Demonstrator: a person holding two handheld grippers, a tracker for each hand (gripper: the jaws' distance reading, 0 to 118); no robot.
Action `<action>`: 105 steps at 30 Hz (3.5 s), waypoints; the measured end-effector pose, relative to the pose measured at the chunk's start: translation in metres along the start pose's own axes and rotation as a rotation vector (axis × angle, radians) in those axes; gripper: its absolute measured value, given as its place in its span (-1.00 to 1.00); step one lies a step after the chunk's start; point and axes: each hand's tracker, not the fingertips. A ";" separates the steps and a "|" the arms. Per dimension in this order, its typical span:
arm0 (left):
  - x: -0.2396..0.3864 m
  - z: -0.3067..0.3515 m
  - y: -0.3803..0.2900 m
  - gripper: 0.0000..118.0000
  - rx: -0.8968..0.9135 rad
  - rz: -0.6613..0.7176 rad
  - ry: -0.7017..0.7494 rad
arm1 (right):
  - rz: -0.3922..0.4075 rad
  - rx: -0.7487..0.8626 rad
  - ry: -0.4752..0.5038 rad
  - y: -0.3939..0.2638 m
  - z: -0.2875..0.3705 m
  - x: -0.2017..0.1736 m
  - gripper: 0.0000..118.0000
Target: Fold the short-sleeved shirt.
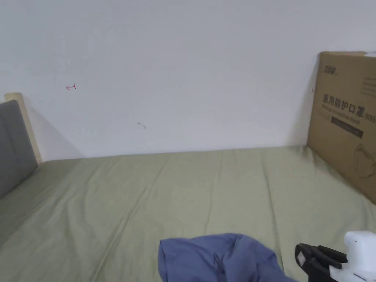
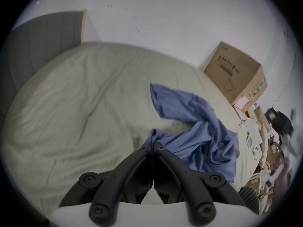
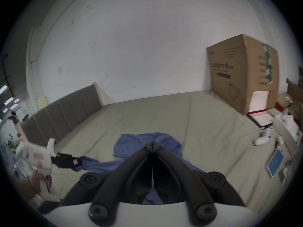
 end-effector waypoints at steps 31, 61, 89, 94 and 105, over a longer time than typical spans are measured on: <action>-0.026 0.027 -0.018 -0.98 0.071 0.109 -0.024 | 0.205 -0.780 -0.087 0.026 -0.339 0.009 -0.97; 0.032 0.183 0.306 -0.98 0.476 -0.072 -0.021 | -0.023 0.010 -0.076 0.299 0.058 0.028 -0.97; 0.023 -0.080 0.284 -0.98 0.281 0.031 0.082 | 0.051 -0.051 -0.353 0.218 -0.157 0.097 -0.97; -0.021 -0.120 0.132 -0.98 -0.029 0.092 0.057 | -0.160 -0.326 -0.343 0.040 -0.146 0.153 -0.97; -0.050 0.014 0.012 -0.98 -0.191 -0.053 -0.028 | -0.022 -0.495 -0.174 -0.056 0.052 0.125 -0.97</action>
